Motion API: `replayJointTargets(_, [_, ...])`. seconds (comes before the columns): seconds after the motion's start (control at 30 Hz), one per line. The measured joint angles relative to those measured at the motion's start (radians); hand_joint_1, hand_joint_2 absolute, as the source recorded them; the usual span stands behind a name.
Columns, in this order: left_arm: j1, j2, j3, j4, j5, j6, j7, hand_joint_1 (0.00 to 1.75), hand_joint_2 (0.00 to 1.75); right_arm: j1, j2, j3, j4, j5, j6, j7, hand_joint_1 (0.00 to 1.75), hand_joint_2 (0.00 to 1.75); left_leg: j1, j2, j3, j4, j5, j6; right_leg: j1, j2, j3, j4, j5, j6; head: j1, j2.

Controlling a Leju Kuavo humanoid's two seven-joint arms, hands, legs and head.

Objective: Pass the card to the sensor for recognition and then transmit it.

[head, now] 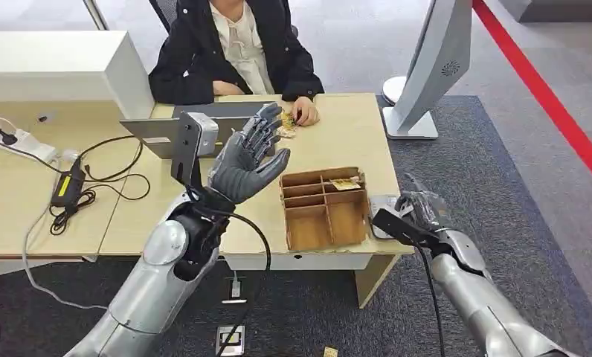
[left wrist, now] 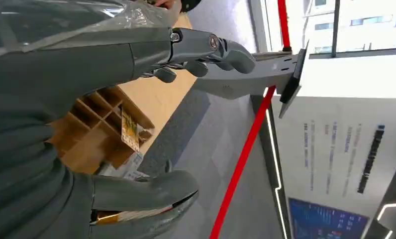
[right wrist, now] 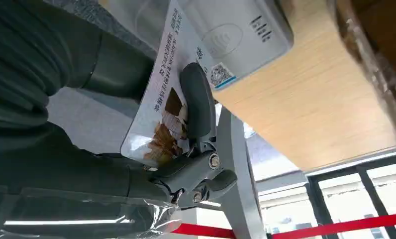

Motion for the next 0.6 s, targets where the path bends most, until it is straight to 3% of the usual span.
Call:
replayJointTargets(0.3, [-0.007,0.000,-0.004,0.000,0.000,-0.003,-0.001,0.00,1.75,0.012,0.056,0.011,0.022,0.053,0.013,0.001,1.75,1.75,0.000,0.000,0.000,0.000,0.000,0.000,0.000,0.000,0.000,0.000,0.000,0.000,0.000,0.000])
replayJointTargets(0.6, [-0.007,0.000,-0.005,0.000,-0.001,-0.010,-0.004,0.00,1.75,0.024,0.076,0.018,0.032,0.054,0.024,0.013,1.75,1.75,0.000,0.000,0.000,0.000,0.000,0.000,0.000,0.000,0.000,0.000,0.000,0.000,0.000,0.000])
